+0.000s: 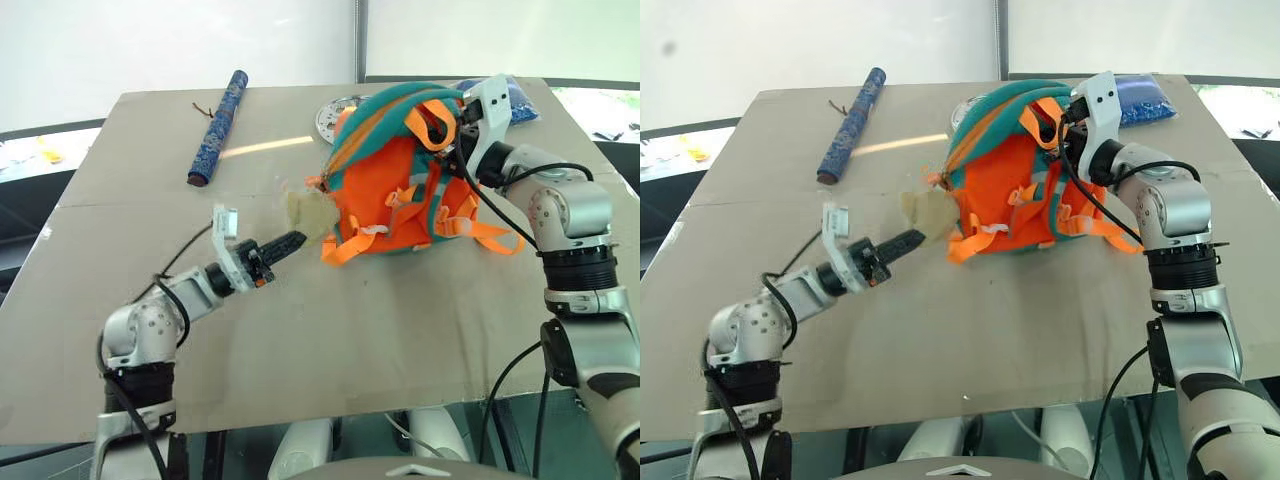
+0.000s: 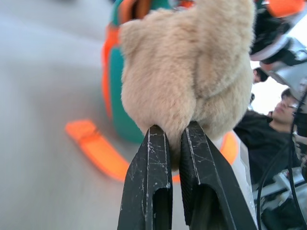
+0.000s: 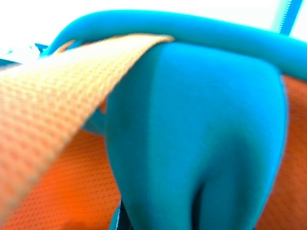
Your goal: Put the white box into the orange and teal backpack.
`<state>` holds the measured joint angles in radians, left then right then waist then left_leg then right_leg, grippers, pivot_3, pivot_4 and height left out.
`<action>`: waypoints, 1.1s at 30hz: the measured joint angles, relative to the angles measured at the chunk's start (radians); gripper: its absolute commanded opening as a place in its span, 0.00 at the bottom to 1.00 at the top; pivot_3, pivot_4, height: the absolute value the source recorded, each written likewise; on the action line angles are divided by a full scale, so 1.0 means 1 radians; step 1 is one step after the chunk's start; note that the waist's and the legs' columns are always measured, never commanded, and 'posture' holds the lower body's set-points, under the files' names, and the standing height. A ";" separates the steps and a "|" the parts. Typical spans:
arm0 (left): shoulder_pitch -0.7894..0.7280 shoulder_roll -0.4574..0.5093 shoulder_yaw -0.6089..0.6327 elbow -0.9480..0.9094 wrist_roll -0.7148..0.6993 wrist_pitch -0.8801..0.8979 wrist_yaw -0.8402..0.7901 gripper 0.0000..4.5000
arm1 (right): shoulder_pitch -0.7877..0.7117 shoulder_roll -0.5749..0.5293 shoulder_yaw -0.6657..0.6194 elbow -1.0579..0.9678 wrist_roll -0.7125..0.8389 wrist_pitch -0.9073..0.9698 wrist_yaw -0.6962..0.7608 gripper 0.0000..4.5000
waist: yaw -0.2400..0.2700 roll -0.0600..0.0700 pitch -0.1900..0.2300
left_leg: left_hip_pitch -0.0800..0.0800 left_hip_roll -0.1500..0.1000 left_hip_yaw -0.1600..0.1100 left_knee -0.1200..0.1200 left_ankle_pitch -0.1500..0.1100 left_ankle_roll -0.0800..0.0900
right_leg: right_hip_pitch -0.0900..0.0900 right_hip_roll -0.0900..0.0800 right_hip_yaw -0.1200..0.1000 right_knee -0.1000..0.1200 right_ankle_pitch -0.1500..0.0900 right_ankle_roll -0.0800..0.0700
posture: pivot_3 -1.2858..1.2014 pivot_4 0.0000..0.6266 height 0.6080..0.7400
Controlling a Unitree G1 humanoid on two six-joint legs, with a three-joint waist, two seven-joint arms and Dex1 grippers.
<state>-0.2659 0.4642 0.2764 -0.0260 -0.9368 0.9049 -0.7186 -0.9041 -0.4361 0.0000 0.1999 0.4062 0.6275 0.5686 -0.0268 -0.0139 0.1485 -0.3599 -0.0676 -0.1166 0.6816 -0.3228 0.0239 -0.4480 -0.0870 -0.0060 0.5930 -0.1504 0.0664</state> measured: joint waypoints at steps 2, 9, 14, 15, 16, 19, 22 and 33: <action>0.015 -0.018 0.001 0.010 0.000 -0.002 0.026 0.01 | -0.002 0.000 -0.005 0.015 0.000 -0.009 -0.013 0.00 | 0.003 0.000 0.000 | 0.000 0.000 0.000 0.000 0.000 0.000 | 0.000 0.000 0.000 0.001 0.000 0.000 | 0.52 0.24 0.95; -0.017 -0.046 0.009 0.047 -0.015 -0.017 0.084 0.01 | -0.022 0.000 -0.044 0.070 0.015 -0.050 -0.082 0.00 | 0.016 0.000 0.000 | -0.001 0.000 -0.001 0.000 0.000 0.000 | 0.000 0.000 0.000 0.000 0.000 0.000 | 0.52 0.24 0.95; -0.067 -0.085 0.051 0.063 -0.086 -0.024 0.104 0.01 | -0.056 -0.003 -0.128 0.132 0.035 -0.059 -0.173 0.00 | 0.015 0.000 0.000 | -0.001 0.000 -0.001 0.000 0.000 0.000 | 0.000 0.000 -0.001 -0.001 0.000 0.000 | 0.52 0.24 0.95; -0.077 -0.098 0.072 0.069 -0.116 -0.023 0.115 0.01 | -0.056 -0.010 -0.132 0.135 0.035 -0.062 -0.184 0.00 | 0.013 0.000 0.000 | -0.001 0.000 0.000 0.000 0.000 0.000 | 0.000 0.000 0.000 -0.001 0.000 0.000 | 0.52 0.24 0.95; -0.084 -0.103 0.083 0.074 -0.141 -0.018 0.123 0.01 | -0.056 -0.014 -0.135 0.135 0.035 -0.064 -0.187 0.00 | 0.011 0.000 0.000 | -0.001 0.000 0.000 0.000 0.000 0.000 | 0.000 0.000 0.000 -0.001 0.000 0.000 | 0.52 0.24 0.95; -0.085 -0.110 0.109 0.076 -0.208 0.008 0.148 0.01 | -0.053 -0.024 -0.137 0.128 0.035 -0.065 -0.189 0.00 | 0.006 0.000 0.000 | -0.001 0.000 0.001 0.000 0.000 0.000 | 0.000 0.000 0.000 0.000 0.000 0.000 | 0.52 0.24 0.95; -0.058 -0.104 0.080 0.062 -0.198 0.027 0.173 0.01 | -0.043 -0.026 -0.137 0.115 0.036 -0.065 -0.191 0.00 | 0.005 0.000 0.000 | -0.001 0.000 0.001 0.000 0.000 0.000 | 0.000 0.000 0.001 0.000 0.000 0.000 | 0.52 0.24 0.95; -0.032 -0.106 -0.062 0.025 -0.034 -0.102 0.152 0.01 | 0.056 -0.073 -0.160 -0.024 0.088 -0.035 -0.220 0.00 | 0.022 0.000 0.000 | -0.002 0.000 0.000 0.000 0.000 0.000 | 0.000 0.000 -0.001 -0.001 0.000 0.000 | 0.52 0.24 0.95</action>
<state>-0.2979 0.3580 0.2142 -0.0012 -0.9713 0.8031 -0.5668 -0.8477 -0.5095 -0.1596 0.1760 0.4937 0.5927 0.3489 -0.0047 -0.0141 0.1484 -0.3619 -0.0680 -0.1168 0.6819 -0.3228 0.0241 -0.4478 -0.0872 -0.0066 0.5918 -0.1502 0.0661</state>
